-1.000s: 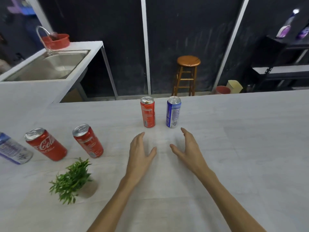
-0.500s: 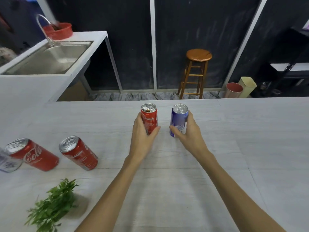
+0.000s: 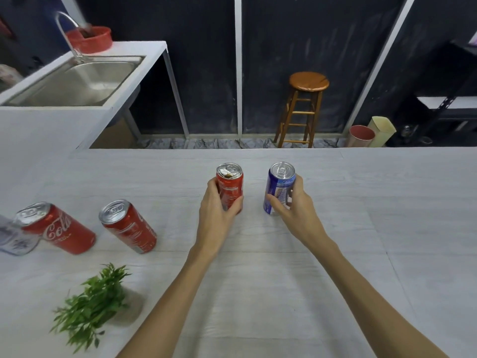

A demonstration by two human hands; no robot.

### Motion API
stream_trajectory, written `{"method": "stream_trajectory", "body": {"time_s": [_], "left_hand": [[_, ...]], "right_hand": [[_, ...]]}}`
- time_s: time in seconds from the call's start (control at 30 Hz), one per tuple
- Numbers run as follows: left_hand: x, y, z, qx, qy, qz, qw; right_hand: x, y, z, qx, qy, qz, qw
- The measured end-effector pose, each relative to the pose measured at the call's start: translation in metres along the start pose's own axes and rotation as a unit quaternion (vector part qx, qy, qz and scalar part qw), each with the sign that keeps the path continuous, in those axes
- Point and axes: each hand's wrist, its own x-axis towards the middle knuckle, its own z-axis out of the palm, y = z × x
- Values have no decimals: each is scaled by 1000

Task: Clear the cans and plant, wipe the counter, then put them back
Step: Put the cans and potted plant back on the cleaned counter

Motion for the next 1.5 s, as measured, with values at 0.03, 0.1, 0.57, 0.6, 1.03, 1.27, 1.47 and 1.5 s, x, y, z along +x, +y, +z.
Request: {"method": "stream_trajectory", "body": {"time_s": [0.03,0.1,0.57,0.6,1.03,1.27,1.47,1.5], "left_hand": [[-6,-1,-4,-1,0,1,1000],[-20,-4,-14,-2,3,1,1000],[-81,-21,-61,-8,5,8,1000],[-82,-21,-63,-7,3,9,1000],[-93,-24,-68,-2,-14,10,1000],[-91,-23,-69,-5,-6,6,1000],[-93,-22,-69,-11,-7,4,1000],[-93,-22,-70,-6,-8,2,1000]], "right_hand": [[-5,-1,1,4,-1,-1,1000],[-18,-3,4,12,-1,-7,1000],[-83,-9,13,23,-4,-14,1000],[-86,-10,14,22,-3,-13,1000],[-94,-9,21,6,5,-13,1000],[-91,-5,20,-1,2,-14,1000],[-92,-5,21,-2,-2,-16,1000],[-93,-6,22,-5,-2,-16,1000]]}}
